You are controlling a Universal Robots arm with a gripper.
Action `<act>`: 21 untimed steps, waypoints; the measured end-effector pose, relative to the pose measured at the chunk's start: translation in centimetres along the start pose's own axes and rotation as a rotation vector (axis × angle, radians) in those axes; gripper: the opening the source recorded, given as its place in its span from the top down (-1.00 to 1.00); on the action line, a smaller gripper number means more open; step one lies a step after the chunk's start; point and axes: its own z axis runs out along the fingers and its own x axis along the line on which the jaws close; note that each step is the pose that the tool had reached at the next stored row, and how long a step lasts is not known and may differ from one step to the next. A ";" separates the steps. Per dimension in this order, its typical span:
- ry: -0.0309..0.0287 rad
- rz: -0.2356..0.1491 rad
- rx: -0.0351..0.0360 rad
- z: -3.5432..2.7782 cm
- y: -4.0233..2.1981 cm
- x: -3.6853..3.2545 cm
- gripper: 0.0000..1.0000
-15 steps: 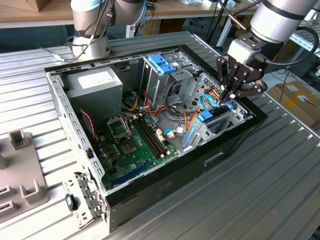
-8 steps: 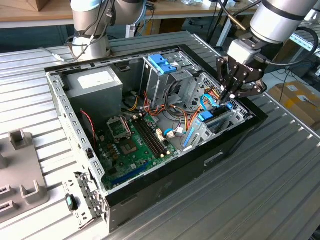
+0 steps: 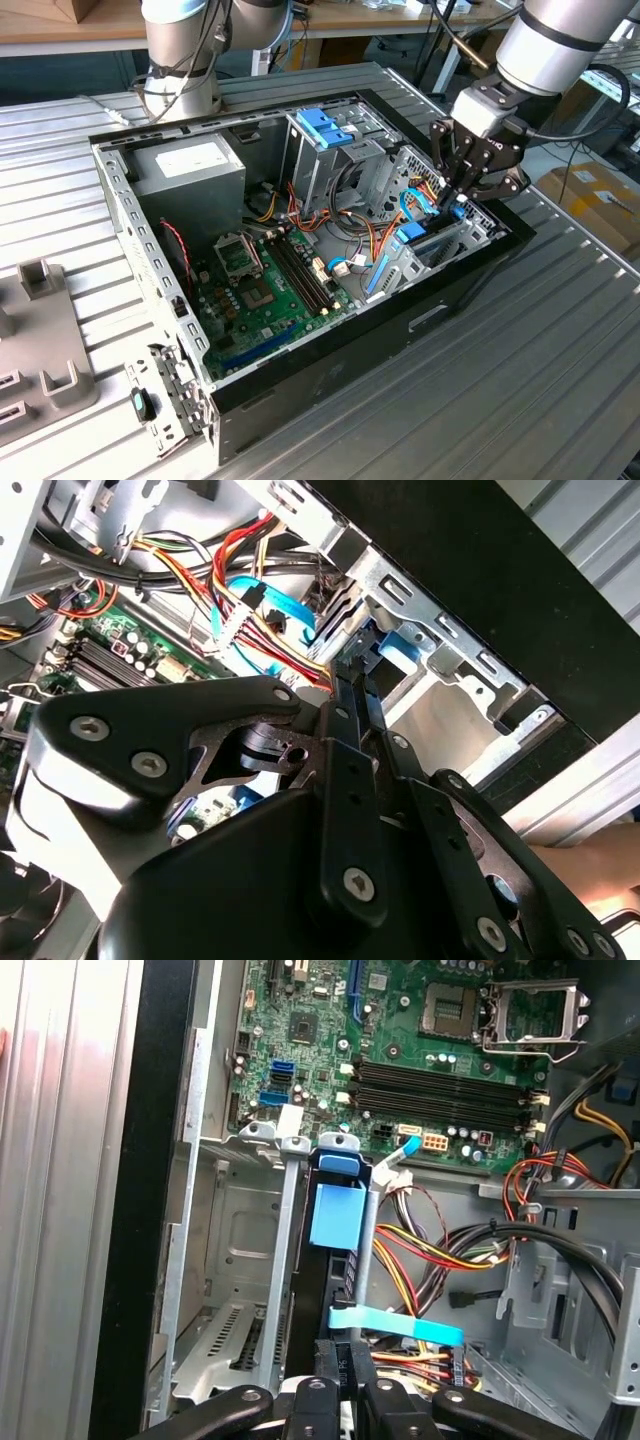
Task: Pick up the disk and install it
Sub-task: 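Insert the second disk wire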
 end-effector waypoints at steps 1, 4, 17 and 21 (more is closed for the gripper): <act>-0.0002 0.000 0.0001 0.02 0.00 0.01 0.67; -0.0004 0.001 0.0001 0.03 0.06 0.12 0.67; 0.0003 0.024 0.0006 0.39 0.12 0.19 0.67; 0.0002 0.027 0.0007 0.39 0.12 0.19 0.67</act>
